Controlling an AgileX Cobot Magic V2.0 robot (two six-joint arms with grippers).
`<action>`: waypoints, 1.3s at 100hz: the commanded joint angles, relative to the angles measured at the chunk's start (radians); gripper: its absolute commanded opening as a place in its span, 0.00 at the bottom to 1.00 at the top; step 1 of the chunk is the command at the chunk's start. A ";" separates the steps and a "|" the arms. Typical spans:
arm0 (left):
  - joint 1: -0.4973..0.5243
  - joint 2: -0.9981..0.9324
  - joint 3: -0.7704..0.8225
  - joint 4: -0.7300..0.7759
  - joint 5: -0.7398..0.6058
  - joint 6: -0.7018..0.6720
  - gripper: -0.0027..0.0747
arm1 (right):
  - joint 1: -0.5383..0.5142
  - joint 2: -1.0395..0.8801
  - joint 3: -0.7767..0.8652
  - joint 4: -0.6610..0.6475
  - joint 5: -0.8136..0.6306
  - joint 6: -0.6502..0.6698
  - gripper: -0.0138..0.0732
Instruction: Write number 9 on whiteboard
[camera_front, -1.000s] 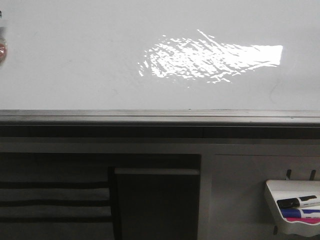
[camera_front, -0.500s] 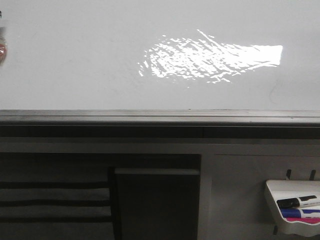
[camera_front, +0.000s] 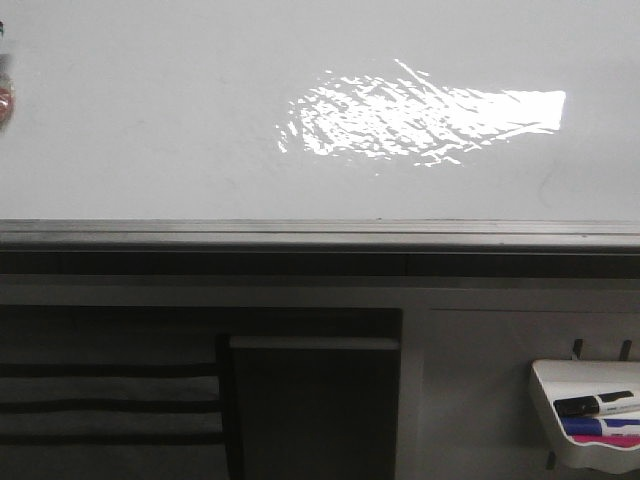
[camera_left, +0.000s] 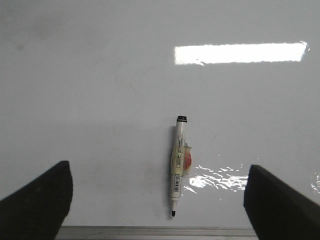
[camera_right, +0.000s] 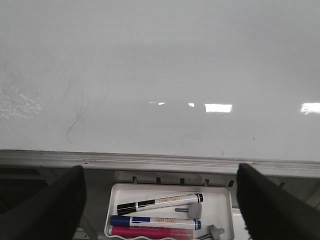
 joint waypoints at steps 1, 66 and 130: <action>0.004 0.077 -0.021 -0.010 -0.072 0.015 0.86 | -0.008 0.012 -0.033 -0.016 -0.067 -0.010 0.78; -0.088 0.688 -0.031 -0.044 -0.460 0.028 0.86 | -0.008 0.012 -0.033 -0.009 -0.061 -0.010 0.78; -0.104 0.943 -0.031 0.006 -0.656 0.028 0.54 | -0.008 0.012 -0.033 -0.009 -0.061 -0.010 0.78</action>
